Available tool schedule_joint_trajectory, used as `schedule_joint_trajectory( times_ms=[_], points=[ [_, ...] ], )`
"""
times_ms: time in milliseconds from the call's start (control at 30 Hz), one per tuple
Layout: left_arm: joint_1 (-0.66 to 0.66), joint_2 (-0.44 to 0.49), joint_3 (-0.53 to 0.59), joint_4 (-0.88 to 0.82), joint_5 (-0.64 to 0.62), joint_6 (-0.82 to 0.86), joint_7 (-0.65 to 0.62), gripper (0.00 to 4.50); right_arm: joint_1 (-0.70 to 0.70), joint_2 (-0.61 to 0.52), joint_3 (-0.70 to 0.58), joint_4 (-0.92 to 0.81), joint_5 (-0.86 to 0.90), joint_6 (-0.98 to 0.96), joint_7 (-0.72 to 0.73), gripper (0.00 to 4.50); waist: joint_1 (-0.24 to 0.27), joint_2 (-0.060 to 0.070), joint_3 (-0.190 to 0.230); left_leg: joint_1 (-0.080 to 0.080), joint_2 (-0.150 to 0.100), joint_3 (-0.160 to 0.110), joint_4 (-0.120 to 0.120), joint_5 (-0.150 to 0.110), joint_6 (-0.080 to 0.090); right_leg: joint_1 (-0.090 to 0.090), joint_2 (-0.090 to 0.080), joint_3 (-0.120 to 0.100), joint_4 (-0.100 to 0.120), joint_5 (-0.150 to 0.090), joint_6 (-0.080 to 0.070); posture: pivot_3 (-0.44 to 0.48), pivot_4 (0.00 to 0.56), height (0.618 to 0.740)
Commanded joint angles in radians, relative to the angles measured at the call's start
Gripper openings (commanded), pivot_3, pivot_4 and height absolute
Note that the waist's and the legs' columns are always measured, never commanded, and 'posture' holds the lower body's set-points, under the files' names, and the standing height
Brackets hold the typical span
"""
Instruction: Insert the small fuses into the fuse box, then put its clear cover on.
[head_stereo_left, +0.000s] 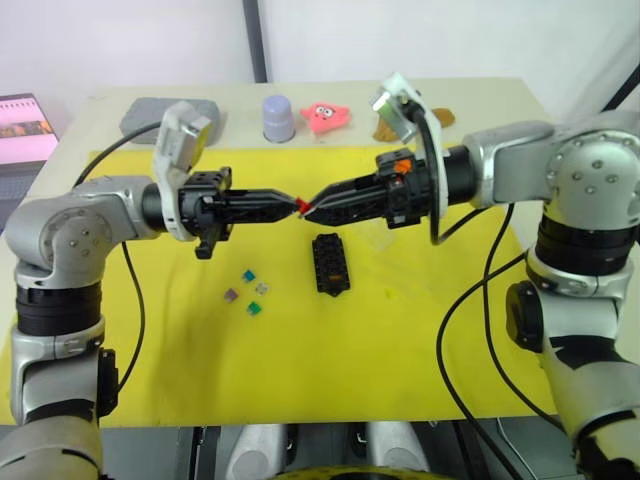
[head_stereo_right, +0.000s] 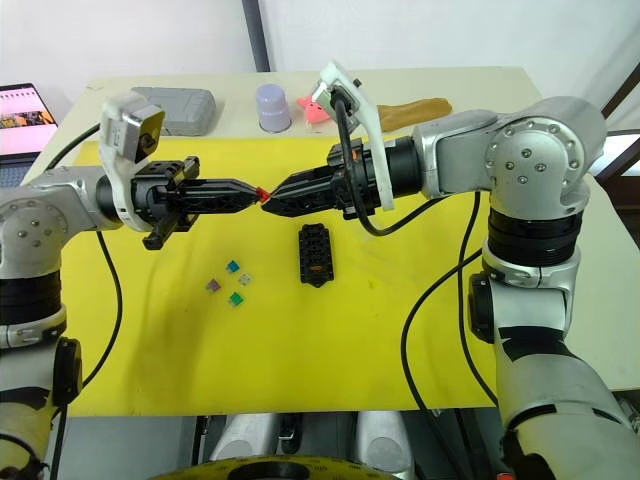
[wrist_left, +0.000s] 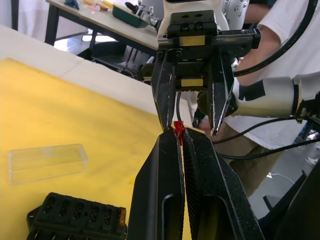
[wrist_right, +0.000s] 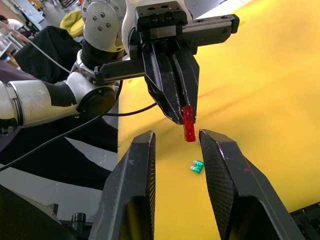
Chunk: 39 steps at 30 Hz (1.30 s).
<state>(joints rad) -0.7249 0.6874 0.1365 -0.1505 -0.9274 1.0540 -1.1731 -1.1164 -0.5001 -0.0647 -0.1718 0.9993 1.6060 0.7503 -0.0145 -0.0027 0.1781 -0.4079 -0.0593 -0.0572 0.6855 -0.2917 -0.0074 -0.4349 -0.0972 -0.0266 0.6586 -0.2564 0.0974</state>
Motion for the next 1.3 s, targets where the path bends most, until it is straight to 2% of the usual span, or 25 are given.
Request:
schedule_joint_trajectory(
  times_ms=[33, 233, 333, 367, 400, 667, 733, 833, 933, 1067, 1167, 1300],
  points=[
    [-0.002, 0.01, 0.015, -0.034, -0.026, -0.015, 0.008, 0.0, -0.035, 0.002, -0.015, -0.009, 0.02, -0.003, -0.002, 1.46, 0.0, 0.0, 0.0, 0.0, 0.0, 0.0, 0.0, 0.0, 0.0, 0.0, 0.0, 0.0, 0.0, 0.0, 0.0, 0.0, 0.15, 0.731],
    [-0.003, 0.007, 0.017, -0.037, -0.03, -0.015, 0.022, 0.0, -0.037, 0.003, -0.009, -0.008, 0.018, -0.009, 0.0, 1.46, 0.0, 0.0, 0.0, 0.0, 0.0, 0.0, 0.0, 0.0, 0.0, 0.0, 0.0, 0.0, 0.0, 0.0, 0.0, 0.0, 0.15, 0.731],
    [-0.002, 0.007, 0.018, -0.039, -0.034, -0.015, 0.027, 0.0, -0.037, 0.003, -0.008, -0.01, 0.019, -0.01, 0.001, 0.61, 0.0, 0.0, 0.0, 0.0, 0.0, 0.0, 0.0, 0.0, 0.0, 0.0, 0.0, 0.0, 0.0, 0.0, 0.0, 0.0, 0.15, 0.731],
    [-0.001, 0.008, 0.017, -0.039, -0.036, -0.016, 0.028, 0.0, -0.037, 0.003, -0.008, -0.009, 0.019, -0.011, 0.001, 0.17, 0.0, 0.0, 0.0, 0.0, 0.0, 0.0, 0.0, 0.0, 0.0, 0.0, 0.0, 0.0, 0.0, 0.0, 0.0, 0.0, 0.15, 0.731],
    [-0.001, 0.009, 0.016, -0.039, -0.038, -0.016, 0.03, 0.0, -0.037, 0.003, -0.008, -0.009, 0.02, -0.011, 0.0, 0.03, 0.0, 0.0, 0.0, 0.0, 0.0, 0.0, 0.0, 0.0, 0.0, 0.0, 0.0, 0.0, 0.0, 0.0, 0.0, 0.0, 0.15, 0.731],
    [0.008, 0.02, 0.007, -0.05, -0.041, -0.013, 0.038, 0.0, -0.037, -0.001, -0.006, -0.015, 0.024, -0.008, 0.001, 0.03, 0.0, 0.0, 0.0, 0.0, 0.0, 0.0, 0.0, 0.0, 0.0, 0.0, 0.0, 0.0, 0.0, 0.0, 0.0, 0.0, 0.15, 0.731],
    [0.008, 0.036, -0.015, -0.046, -0.007, -0.012, 0.056, 0.0, -0.038, -0.005, -0.002, -0.015, 0.02, -0.008, 0.0, 0.03, 0.0, 0.0, 0.0, 0.0, 0.0, 0.0, 0.0, 0.0, 0.0, 0.0, 0.0, 0.0, 0.0, 0.0, 0.0, 0.0, 0.15, 0.731],
    [-0.001, 0.057, -0.052, -0.029, 0.039, -0.008, 0.085, 0.95, -0.038, -0.021, 0.022, -0.019, 0.009, -0.016, 0.004, 0.0, 0.001, 0.0, 0.0, 0.0, 0.0, 0.0, 0.0, 0.0, 0.0, 0.0, 0.0, 0.0, 0.0, 0.0, 0.0, 0.0, 0.15, 0.731],
    [0.02, 0.11, -0.087, -0.046, 0.08, -0.035, 0.053, 2.43, -0.019, -0.103, 0.145, -0.074, -0.071, -0.104, 0.031, 0.0, 0.0, 0.0, 0.0, 0.0, 0.0, 0.0, 0.0, 0.0, 0.0, 0.0, 0.0, 0.0, 0.0, 0.0, 0.0, 0.0, 0.15, 0.731],
    [0.097, 0.223, -0.189, -0.076, 0.221, -0.159, -0.028, 4.48, 0.025, -0.257, 0.373, -0.171, -0.243, -0.327, 0.145, 0.0, -0.003, 0.0, 0.0, 0.0, 0.0, 0.001, -0.002, 0.0, 0.0, -0.001, 0.001, 0.0, -0.002, 0.0, 0.0, 0.0, 0.15, 0.731],
    [0.142, 0.253, -0.283, -0.073, 0.351, -0.274, -0.042, 4.48, 0.052, -0.358, 0.542, -0.243, -0.432, -0.565, 0.251, 0.0, -0.002, 0.001, 0.0, 0.0, 0.0, 0.002, -0.002, -0.001, 0.001, -0.001, 0.001, 0.0, -0.003, 0.0, 0.0, 0.0, 0.15, 0.731],
    [0.184, 0.229, -0.367, -0.055, 0.507, -0.435, -0.011, 4.48, 0.042, -0.357, 0.615, -0.211, -0.527, -0.625, 0.299, 0.0, 0.002, 0.0, 0.001, 0.0, 0.0, 0.002, -0.002, -0.003, 0.005, 0.0, 0.002, -0.001, -0.003, 0.0, 0.0, 0.0, 0.15, 0.731]
  ],
)
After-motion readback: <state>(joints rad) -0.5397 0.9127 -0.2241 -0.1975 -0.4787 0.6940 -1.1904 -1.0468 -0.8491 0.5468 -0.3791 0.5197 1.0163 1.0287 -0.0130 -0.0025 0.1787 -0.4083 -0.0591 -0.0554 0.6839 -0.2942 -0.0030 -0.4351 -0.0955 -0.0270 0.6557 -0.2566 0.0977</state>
